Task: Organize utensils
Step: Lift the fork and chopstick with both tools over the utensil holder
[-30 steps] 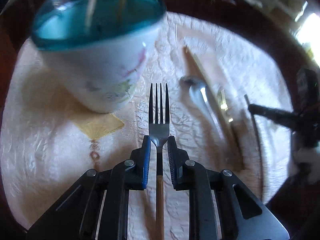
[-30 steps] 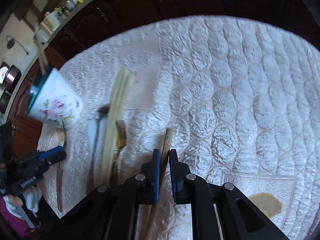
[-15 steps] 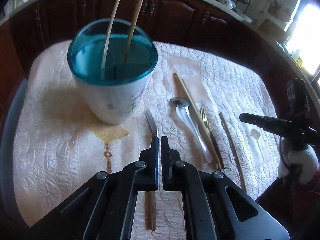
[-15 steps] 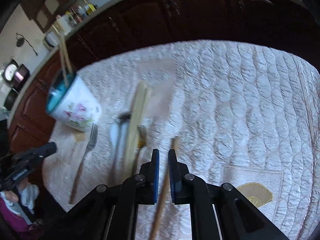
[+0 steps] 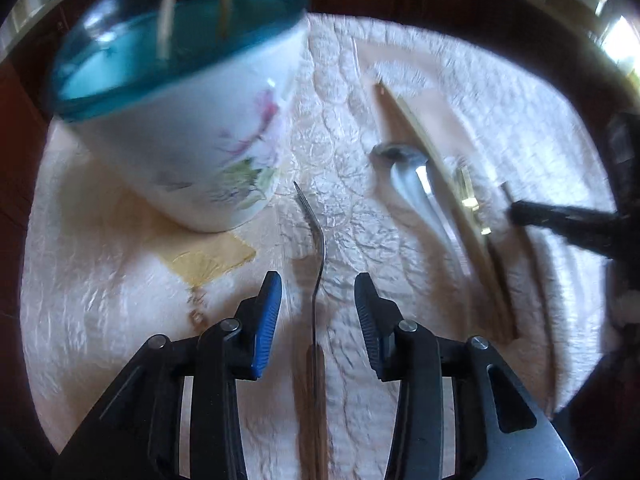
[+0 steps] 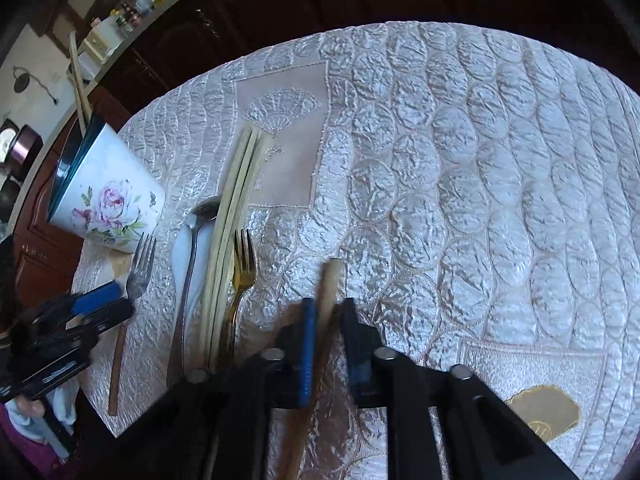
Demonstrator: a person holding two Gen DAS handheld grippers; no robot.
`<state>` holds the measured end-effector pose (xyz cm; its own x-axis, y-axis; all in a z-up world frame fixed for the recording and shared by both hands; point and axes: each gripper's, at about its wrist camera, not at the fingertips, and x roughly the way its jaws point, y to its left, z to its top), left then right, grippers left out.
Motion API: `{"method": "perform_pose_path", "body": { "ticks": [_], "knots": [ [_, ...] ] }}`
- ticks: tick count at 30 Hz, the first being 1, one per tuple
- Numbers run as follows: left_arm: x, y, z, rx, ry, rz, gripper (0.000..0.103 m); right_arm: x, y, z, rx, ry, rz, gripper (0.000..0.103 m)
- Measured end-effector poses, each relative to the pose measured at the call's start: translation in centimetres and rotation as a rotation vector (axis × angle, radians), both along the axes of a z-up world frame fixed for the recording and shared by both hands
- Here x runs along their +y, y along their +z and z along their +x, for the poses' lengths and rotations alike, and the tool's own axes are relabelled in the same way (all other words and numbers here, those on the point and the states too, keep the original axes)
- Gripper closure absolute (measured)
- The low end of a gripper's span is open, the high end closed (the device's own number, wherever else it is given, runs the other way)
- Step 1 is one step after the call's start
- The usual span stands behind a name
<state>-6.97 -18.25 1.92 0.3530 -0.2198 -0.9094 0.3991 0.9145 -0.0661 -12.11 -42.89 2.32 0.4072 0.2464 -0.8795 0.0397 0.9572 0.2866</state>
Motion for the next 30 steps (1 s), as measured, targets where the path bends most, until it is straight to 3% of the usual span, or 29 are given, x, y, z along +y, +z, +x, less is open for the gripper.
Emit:
{"method": "perform_pose_path", "body": {
  "ticks": [1, 5, 10, 16, 19, 23, 24, 26, 28, 30],
  "knots": [
    [-0.3, -0.4, 0.3, 0.007, -0.005, 0.006, 0.098, 0.0, 0.3, -0.2, -0.008, 0.007, 0.004, 0.094],
    [0.4, 0.0, 0.7, 0.023, 0.000, -0.061, 0.098, -0.2, 2.2, -1.2, -0.059, 0.014, 0.012, 0.094],
    [3.1, 3.5, -0.8, -0.020, 0.026, -0.203, 0.100, -0.2, 5.9, -3.0, -0.141, 0.024, 0.042, 0.095],
    [5.8, 7.9, -3.5, -0.086, 0.013, -0.294, 0.100, 0.8, 11.9, -5.1, -0.280, 0.048, 0.067, 0.096],
    [6.2, 9.0, -4.4, -0.112, 0.005, -0.315, 0.100, 1.7, 12.9, -5.6, -0.296, 0.068, 0.054, 0.096],
    [7.1, 9.9, -4.9, -0.125, 0.006, -0.325, 0.100, 2.5, 10.3, -4.9, -0.201, 0.073, 0.007, 0.092],
    [7.3, 10.1, -5.1, -0.131, 0.006, -0.327, 0.100, 2.9, 9.4, -4.7, -0.172, 0.080, -0.012, 0.078],
    [7.6, 10.7, -5.8, -0.145, 0.010, -0.327, 0.100, 3.7, 6.9, -4.1, -0.111, 0.101, -0.068, 0.066],
    [7.8, 10.9, -6.1, -0.150, 0.016, -0.328, 0.100, 4.0, 4.2, -3.0, -0.050, 0.094, -0.077, 0.067],
    [8.1, 11.4, -6.4, -0.155, 0.016, -0.330, 0.100, 4.1, 2.4, -2.0, -0.021, 0.078, -0.077, 0.076]
  ]
}}
